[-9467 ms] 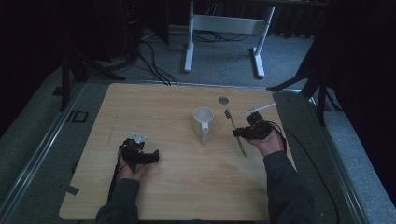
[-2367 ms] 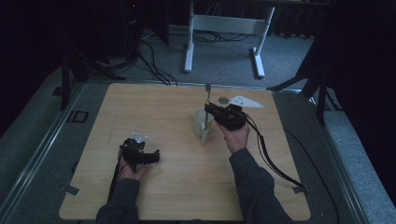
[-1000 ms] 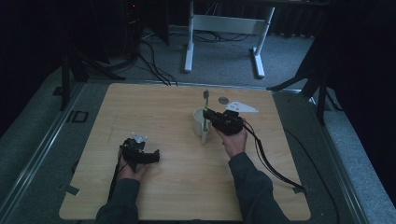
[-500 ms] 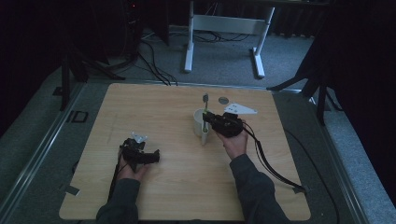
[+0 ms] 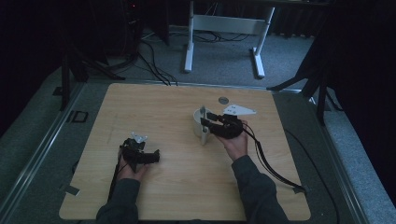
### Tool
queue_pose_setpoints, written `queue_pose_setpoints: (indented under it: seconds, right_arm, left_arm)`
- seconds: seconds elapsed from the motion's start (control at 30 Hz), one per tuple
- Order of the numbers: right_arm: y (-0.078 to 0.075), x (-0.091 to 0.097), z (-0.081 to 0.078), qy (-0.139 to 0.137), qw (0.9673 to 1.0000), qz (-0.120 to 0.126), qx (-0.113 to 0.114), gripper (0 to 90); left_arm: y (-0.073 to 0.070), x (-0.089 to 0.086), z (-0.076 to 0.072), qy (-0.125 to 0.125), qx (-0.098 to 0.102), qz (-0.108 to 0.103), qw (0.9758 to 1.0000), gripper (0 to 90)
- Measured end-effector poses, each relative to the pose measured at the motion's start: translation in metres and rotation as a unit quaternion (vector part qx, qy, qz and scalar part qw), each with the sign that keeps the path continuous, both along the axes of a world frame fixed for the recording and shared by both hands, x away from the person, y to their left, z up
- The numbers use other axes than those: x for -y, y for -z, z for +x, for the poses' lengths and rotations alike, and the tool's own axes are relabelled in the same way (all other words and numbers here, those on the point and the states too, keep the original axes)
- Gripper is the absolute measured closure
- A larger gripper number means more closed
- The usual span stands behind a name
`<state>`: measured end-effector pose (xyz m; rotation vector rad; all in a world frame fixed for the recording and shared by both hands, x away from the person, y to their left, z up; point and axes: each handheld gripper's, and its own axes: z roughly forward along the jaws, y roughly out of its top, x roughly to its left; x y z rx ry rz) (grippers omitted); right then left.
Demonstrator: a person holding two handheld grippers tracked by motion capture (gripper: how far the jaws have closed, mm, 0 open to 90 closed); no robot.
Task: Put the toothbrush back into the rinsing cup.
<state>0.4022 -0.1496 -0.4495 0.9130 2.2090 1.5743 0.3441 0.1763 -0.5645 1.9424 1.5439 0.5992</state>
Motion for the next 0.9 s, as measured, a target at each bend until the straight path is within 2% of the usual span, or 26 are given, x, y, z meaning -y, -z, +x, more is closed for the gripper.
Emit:
queue_pose_setpoints:
  seconds: [0.03,0.1,0.2,0.4,0.9]
  right_arm:
    - [-0.0001,-0.0009,-0.0023,0.009,0.9999,-0.008,0.004,46.9]
    - [0.0008,-0.0011,-0.0033,0.001,0.9998,-0.017,-0.008,39.9]
    - [0.0028,0.0008,-0.0044,-0.003,0.9997,-0.021,-0.014,36.3]
    - [0.0059,0.006,-0.0061,0.005,0.9996,-0.025,-0.012,34.2]
    - [0.0063,0.007,-0.0091,0.004,0.9979,-0.062,-0.018,32.1]
  left_arm:
    - [0.0,0.0,0.0,0.0,0.0,0.0,1.0,0.1]
    - [0.0,0.0004,-0.0001,0.001,0.0,0.0,1.0,0.1]
    - [-0.0001,0.0004,-0.0001,0.001,0.0,0.001,1.0,0.1]
    - [-0.0001,0.0005,-0.0002,0.001,0.0,0.001,1.0,0.1]
    - [0.0,0.0005,-0.0001,0.0,0.0,0.001,1.0,0.1]
